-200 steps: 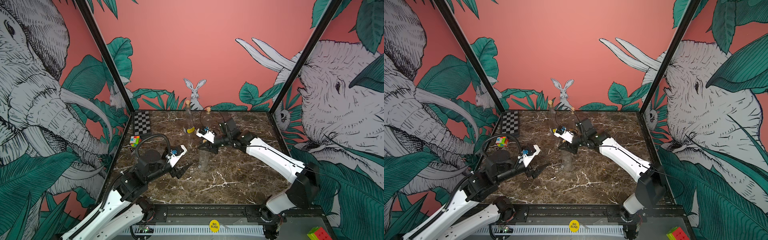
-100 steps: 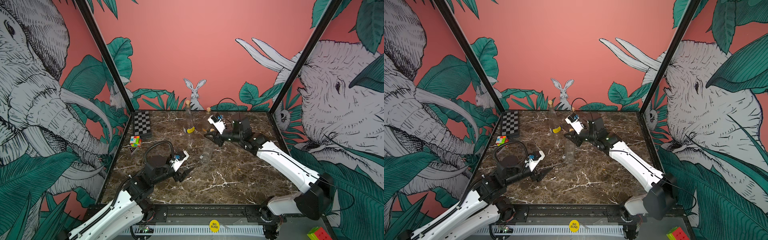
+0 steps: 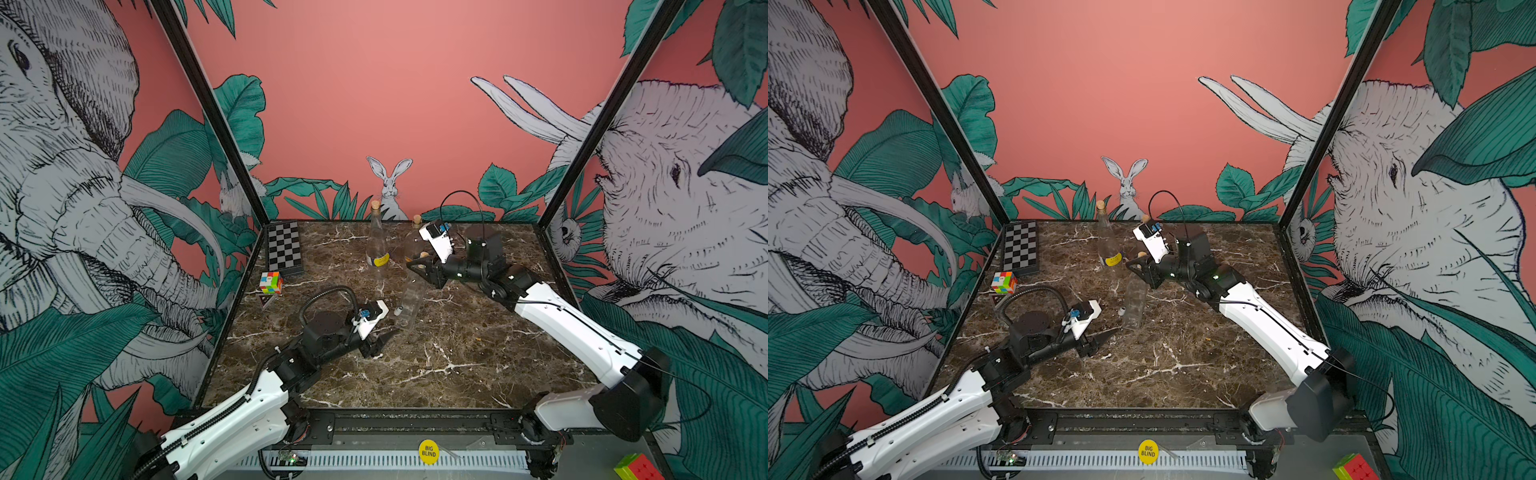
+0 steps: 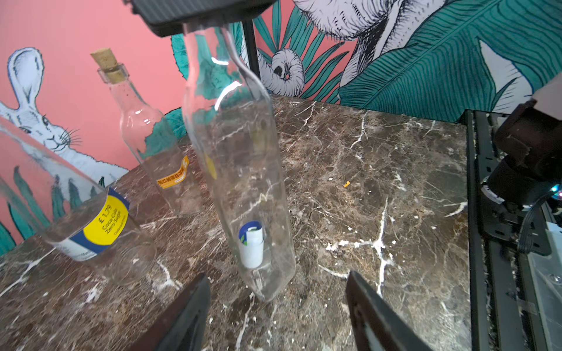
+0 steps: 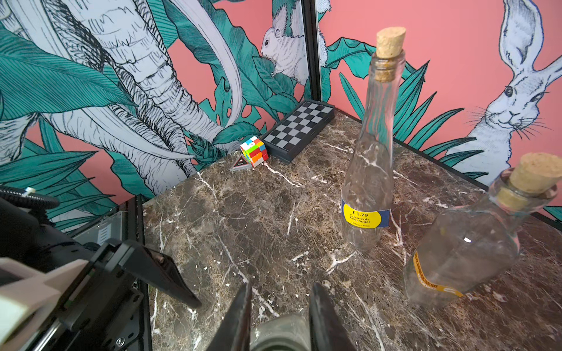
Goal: Remove the label from the bottle
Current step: Tear open the label from the bottle.
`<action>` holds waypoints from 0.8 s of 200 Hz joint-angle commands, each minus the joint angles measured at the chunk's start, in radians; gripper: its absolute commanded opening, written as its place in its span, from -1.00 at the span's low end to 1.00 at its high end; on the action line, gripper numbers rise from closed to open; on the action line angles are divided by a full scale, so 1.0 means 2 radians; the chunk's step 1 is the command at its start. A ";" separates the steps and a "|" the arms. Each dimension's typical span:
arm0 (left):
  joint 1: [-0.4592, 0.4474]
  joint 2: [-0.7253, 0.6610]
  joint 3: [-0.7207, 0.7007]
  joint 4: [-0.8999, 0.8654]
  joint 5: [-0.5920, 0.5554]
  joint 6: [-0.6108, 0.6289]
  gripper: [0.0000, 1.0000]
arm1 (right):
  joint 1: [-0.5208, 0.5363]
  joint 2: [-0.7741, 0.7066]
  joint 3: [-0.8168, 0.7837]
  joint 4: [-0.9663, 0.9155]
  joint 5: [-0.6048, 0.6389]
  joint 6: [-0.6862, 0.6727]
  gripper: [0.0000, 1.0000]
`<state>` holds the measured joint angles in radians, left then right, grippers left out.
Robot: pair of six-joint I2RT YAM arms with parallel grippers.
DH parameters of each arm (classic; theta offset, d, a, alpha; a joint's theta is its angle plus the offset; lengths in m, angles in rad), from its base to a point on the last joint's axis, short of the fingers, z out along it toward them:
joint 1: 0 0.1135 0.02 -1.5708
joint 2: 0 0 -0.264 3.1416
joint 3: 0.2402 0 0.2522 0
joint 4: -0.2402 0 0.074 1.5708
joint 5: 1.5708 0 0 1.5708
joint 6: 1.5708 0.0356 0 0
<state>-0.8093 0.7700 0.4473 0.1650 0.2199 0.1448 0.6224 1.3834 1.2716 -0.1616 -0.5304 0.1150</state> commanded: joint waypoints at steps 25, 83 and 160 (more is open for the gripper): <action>-0.004 0.031 -0.011 0.062 -0.007 -0.003 0.23 | -0.002 -0.022 -0.002 0.073 -0.003 0.024 -1.00; -0.006 0.065 -0.014 0.092 -0.041 -0.002 0.08 | -0.002 -0.022 -0.007 0.084 -0.010 0.031 -1.00; -0.005 0.087 -0.013 0.109 -0.052 -0.002 -0.28 | -0.002 -0.025 -0.015 0.093 -0.013 0.036 -1.00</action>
<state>-0.8169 0.9413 0.4297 0.3454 0.1249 0.1421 0.6224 1.3785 1.2369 -0.0860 -0.5343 0.1715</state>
